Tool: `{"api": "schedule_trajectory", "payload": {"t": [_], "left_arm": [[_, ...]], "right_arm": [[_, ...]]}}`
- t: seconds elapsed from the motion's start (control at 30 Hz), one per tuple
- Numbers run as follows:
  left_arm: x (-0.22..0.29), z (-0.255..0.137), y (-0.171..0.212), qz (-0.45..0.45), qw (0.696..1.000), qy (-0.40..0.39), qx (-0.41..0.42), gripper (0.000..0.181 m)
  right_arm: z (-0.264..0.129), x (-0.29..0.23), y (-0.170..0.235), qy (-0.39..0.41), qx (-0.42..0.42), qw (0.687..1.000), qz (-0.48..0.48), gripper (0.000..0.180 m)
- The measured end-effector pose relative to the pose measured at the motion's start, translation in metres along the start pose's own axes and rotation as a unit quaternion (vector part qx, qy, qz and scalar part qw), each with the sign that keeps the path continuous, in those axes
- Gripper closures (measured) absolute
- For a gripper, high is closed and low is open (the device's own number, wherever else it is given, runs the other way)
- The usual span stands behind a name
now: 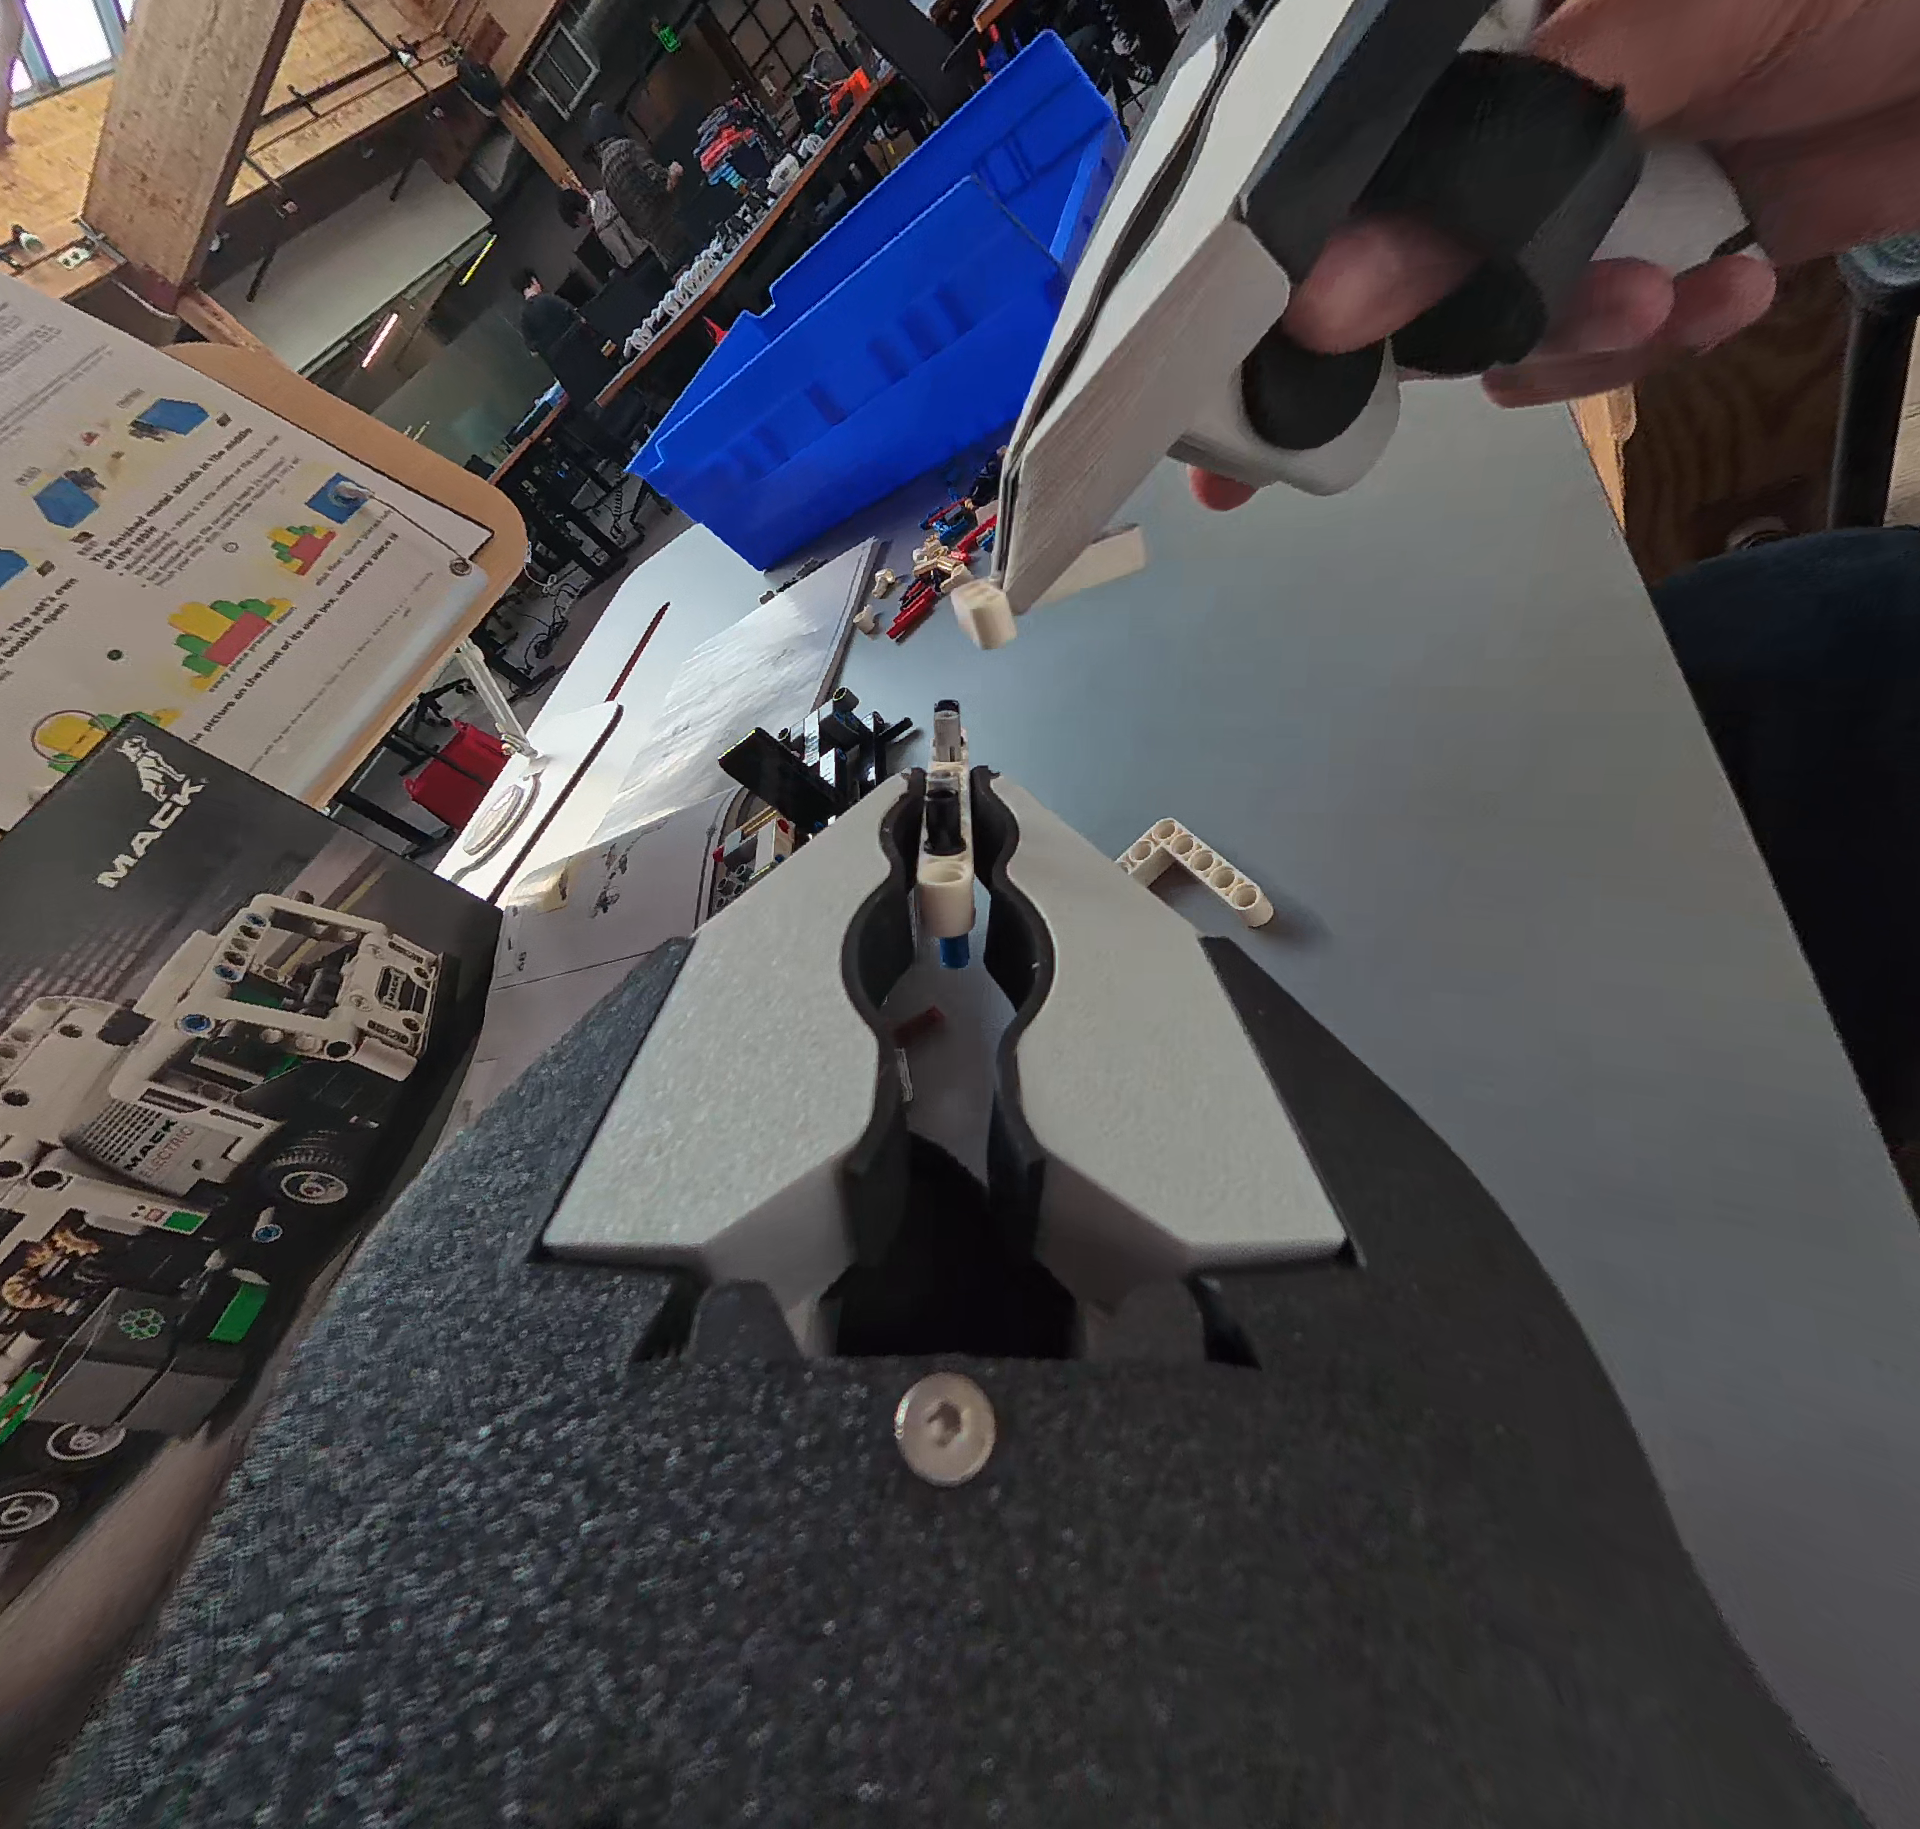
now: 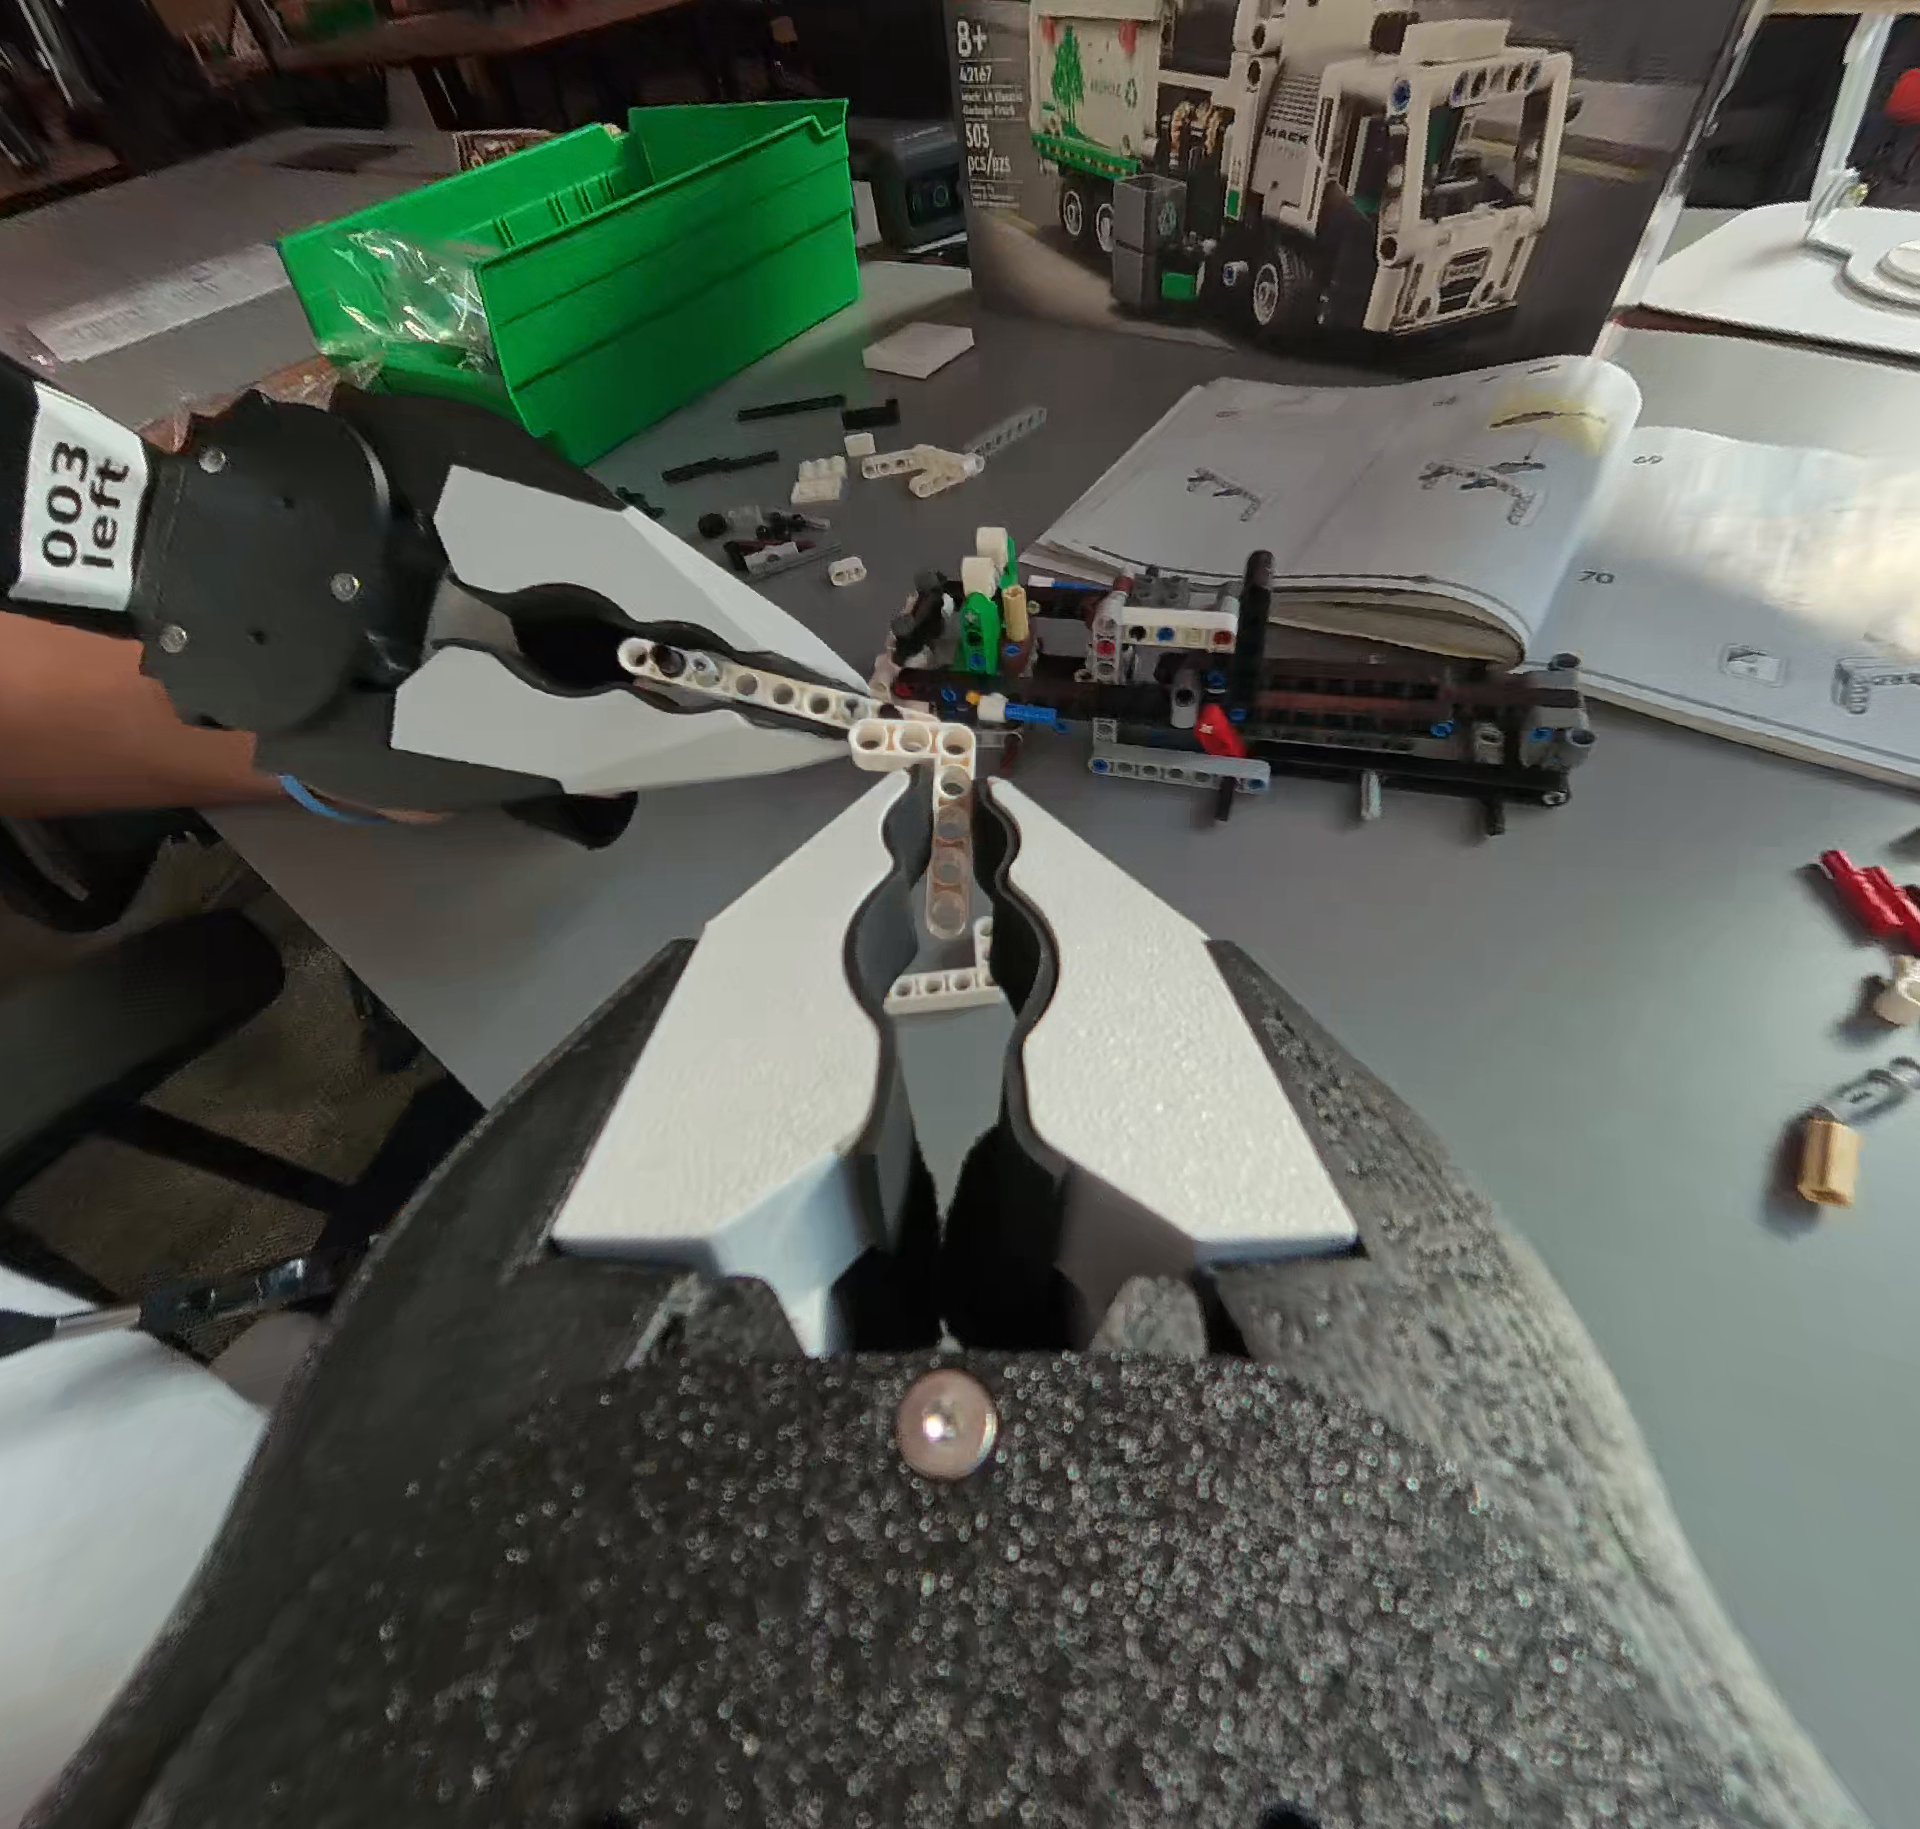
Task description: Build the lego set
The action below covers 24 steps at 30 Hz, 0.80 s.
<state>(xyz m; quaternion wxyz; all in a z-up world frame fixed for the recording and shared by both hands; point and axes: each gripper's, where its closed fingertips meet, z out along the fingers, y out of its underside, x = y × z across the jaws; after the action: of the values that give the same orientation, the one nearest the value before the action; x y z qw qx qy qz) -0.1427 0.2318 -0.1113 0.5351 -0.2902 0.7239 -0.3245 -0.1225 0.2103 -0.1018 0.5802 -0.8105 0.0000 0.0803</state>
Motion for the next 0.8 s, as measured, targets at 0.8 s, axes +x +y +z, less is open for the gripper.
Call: {"api": "schedule_trajectory", "payload": {"t": [0.8], "left_arm": [[-0.006, -0.001, 0.008, -0.01, 1.0, -0.015, -0.024, 0.176]], "right_arm": [[0.025, -0.003, 0.001, 0.032, 0.076, 0.994, 0.073, 0.173]]}}
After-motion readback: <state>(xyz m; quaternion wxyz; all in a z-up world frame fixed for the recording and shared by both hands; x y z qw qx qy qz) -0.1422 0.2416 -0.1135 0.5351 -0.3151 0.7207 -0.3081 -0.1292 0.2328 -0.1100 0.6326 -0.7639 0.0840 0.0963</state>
